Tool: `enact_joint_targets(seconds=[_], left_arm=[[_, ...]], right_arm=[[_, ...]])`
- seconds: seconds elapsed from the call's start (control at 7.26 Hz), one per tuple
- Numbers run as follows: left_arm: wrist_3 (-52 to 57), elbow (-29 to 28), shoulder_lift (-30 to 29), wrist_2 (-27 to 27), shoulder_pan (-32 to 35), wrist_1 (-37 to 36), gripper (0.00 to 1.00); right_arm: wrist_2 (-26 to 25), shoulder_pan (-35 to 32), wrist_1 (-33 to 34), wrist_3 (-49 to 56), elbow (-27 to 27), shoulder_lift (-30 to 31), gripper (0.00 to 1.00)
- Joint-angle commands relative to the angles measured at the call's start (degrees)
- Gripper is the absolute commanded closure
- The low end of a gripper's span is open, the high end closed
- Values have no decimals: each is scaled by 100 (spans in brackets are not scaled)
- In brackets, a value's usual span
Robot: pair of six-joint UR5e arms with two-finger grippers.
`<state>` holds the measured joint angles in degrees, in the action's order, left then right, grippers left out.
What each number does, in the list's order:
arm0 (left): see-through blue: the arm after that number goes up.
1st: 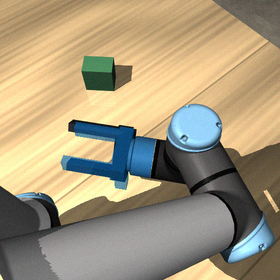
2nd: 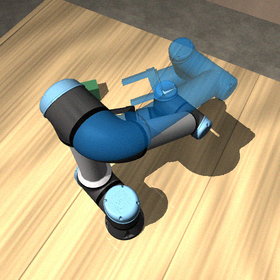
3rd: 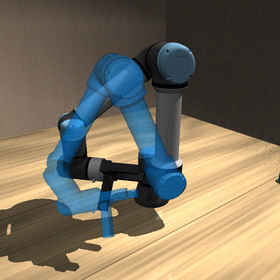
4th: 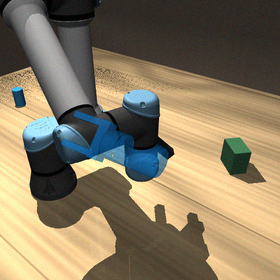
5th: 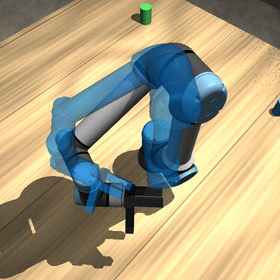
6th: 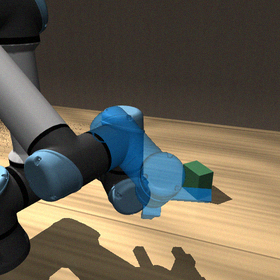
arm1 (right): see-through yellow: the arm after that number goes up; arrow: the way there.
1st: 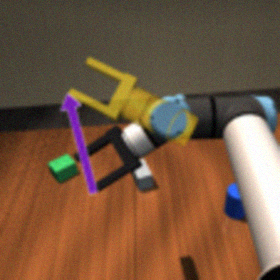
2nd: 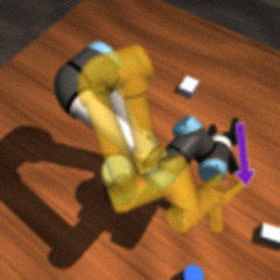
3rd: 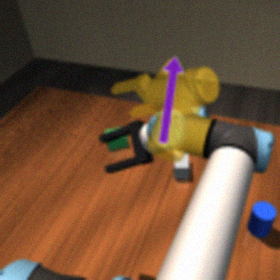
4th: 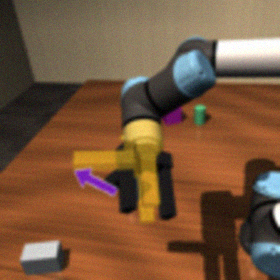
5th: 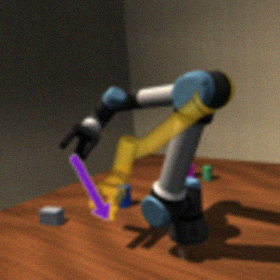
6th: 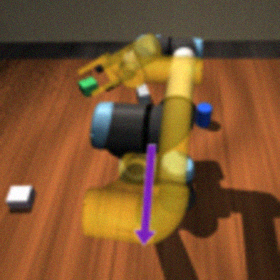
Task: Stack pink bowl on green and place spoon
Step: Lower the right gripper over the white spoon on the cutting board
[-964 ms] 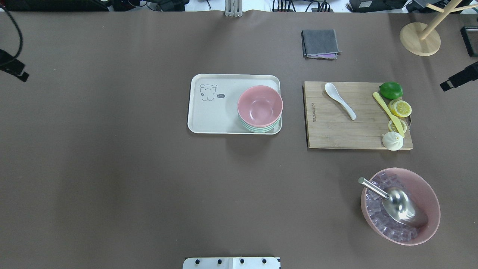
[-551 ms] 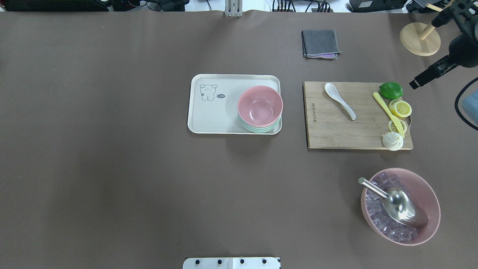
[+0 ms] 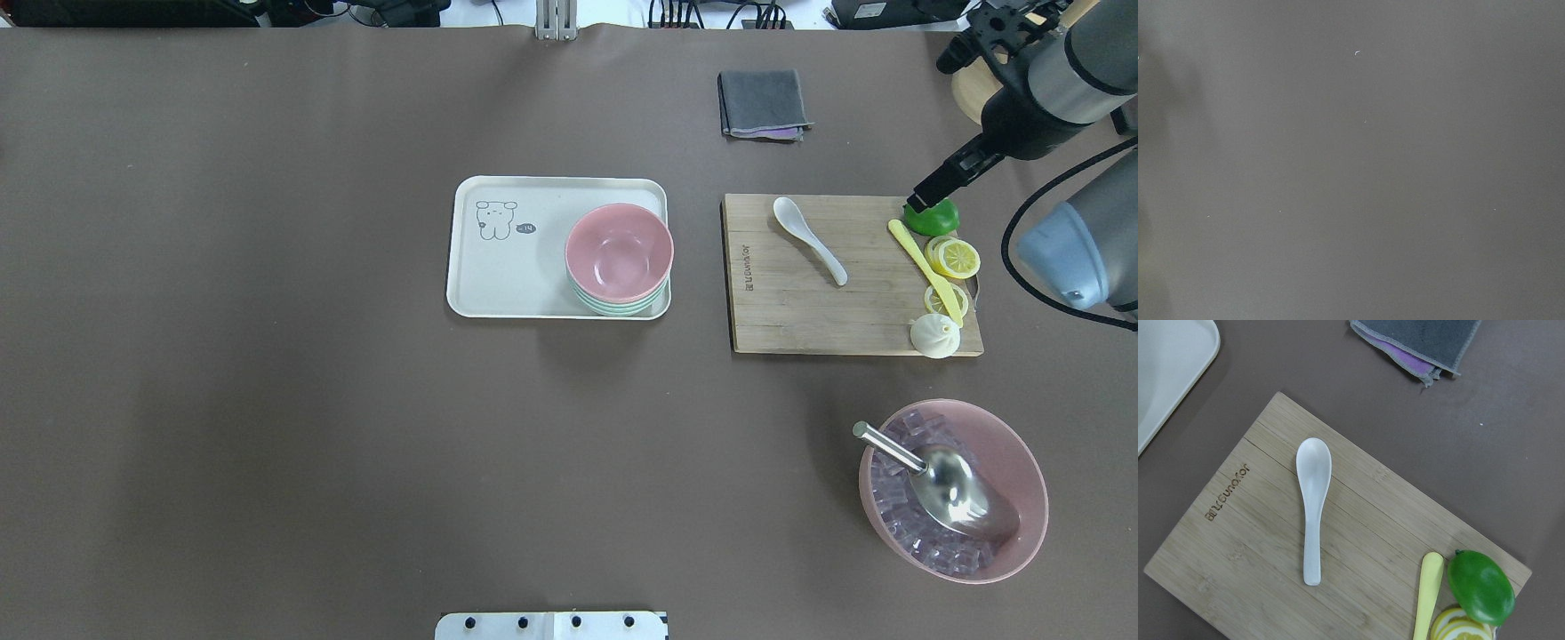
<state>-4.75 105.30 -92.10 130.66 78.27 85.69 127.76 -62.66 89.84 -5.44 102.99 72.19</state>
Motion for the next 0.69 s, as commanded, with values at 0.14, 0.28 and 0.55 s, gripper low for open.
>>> enact_joint_targets(seconds=[0.14, 0.28, 0.55], left_arm=[[-8, -1, 131, 3, 4, 168, 1], [-8, -9, 131, 3, -4, 168, 1], [-17, -18, 131, -5, -4, 168, 1]], right_arm=[[-330, 359, -1, -247, -304, -432, 0], [-330, 429, -1, -256, -393, -504, 0], [-383, 526, -36, -265, -482, -566, 1]])
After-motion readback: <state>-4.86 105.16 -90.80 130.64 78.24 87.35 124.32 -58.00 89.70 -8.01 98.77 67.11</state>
